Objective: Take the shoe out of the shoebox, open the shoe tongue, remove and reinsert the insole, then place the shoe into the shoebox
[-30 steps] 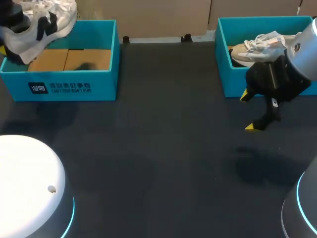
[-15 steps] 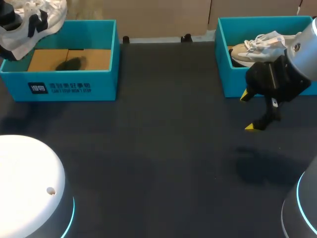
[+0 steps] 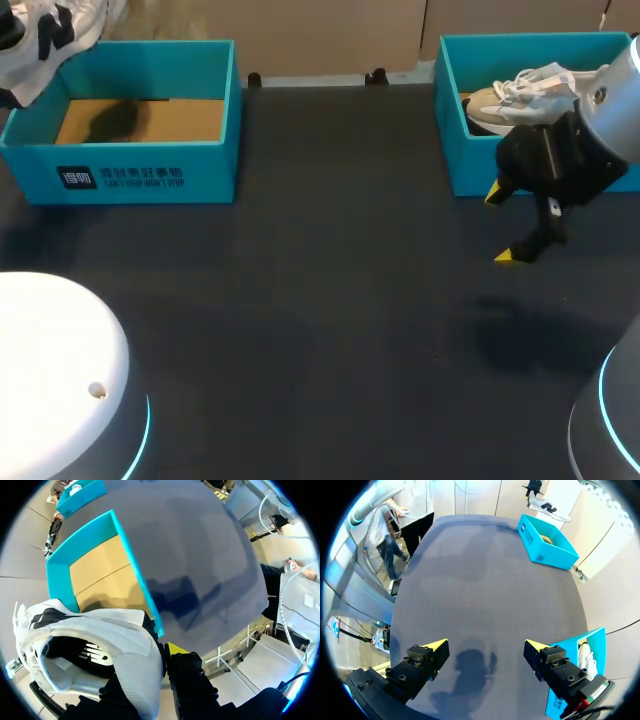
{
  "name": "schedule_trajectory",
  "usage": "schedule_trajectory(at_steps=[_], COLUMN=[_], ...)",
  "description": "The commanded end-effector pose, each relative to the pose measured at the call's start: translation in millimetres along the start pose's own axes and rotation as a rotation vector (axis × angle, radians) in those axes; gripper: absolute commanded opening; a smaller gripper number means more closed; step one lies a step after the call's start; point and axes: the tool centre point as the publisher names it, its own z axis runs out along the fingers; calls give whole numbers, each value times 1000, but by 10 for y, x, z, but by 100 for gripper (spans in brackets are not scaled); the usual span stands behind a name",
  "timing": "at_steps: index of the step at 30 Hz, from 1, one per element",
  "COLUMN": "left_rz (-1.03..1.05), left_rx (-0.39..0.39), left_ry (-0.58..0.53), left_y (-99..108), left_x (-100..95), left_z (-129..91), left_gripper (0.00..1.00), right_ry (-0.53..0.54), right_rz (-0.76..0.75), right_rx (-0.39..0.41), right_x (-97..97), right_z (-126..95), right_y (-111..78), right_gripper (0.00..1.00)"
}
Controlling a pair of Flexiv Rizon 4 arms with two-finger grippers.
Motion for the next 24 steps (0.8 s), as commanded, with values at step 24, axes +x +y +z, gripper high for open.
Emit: schedule_trajectory(at_steps=[24], left_rz=[-22], left_rx=[-2], left_ry=[11], left_y=[103], left_x=[-310], left_z=[119], left_gripper=[0], right_ry=[0], right_rz=[0], right_rx=[2], right_x=[-1], right_z=[13], right_y=[0], right_gripper=[100])
